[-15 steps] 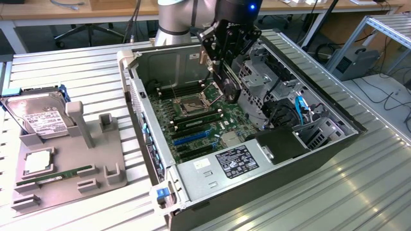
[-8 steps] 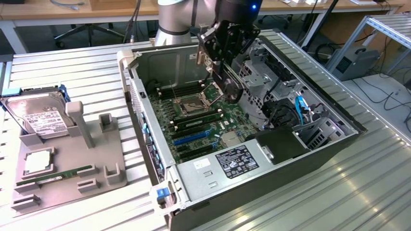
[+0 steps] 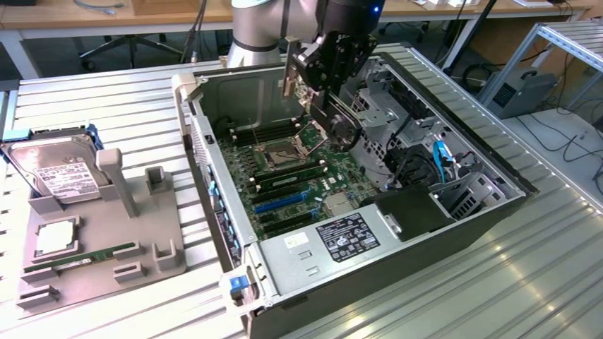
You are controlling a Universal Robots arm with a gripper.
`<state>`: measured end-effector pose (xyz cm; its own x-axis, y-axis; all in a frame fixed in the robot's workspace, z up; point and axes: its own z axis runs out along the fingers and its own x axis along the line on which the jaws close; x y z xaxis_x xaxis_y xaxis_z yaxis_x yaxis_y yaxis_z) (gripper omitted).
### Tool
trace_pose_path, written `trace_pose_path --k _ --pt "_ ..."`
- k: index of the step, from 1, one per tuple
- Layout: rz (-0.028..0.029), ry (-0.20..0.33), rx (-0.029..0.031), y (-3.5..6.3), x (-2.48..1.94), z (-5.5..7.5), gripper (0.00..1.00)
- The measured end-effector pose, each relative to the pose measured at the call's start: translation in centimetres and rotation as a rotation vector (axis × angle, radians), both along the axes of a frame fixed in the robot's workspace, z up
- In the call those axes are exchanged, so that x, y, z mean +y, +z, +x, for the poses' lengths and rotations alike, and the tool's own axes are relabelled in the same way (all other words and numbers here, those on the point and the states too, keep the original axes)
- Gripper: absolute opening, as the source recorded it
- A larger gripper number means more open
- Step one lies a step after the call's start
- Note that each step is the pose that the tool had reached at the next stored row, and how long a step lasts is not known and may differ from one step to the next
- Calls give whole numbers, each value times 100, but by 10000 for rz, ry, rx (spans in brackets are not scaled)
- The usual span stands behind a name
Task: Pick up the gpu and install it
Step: 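Insert the gpu into the slot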
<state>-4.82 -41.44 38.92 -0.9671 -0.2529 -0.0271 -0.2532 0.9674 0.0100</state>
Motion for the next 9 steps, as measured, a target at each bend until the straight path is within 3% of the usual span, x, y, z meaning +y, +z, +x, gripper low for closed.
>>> trace_pose_path --k 9 --pt "0 269 0 0 0 0 27"
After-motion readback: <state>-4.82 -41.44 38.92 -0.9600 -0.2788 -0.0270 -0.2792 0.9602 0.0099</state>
